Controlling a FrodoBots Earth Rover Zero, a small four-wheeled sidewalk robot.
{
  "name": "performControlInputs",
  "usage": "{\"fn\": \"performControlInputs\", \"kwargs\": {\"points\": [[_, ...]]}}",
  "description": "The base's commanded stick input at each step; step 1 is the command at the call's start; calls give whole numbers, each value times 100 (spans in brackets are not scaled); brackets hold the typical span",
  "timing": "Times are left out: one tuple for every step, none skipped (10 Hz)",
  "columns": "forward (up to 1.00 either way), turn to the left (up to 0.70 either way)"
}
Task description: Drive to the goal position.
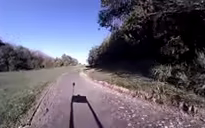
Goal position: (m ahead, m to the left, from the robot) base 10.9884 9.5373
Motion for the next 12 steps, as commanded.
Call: {"fn": "performControlInputs", "kwargs": {"points": [[50, 5], [50, 33], [50, 50], [50, 50], [50, 34], [50, 17], [50, 3], [50, 0], [50, 0], [50, 0], [50, 0], [50, 0]]}}
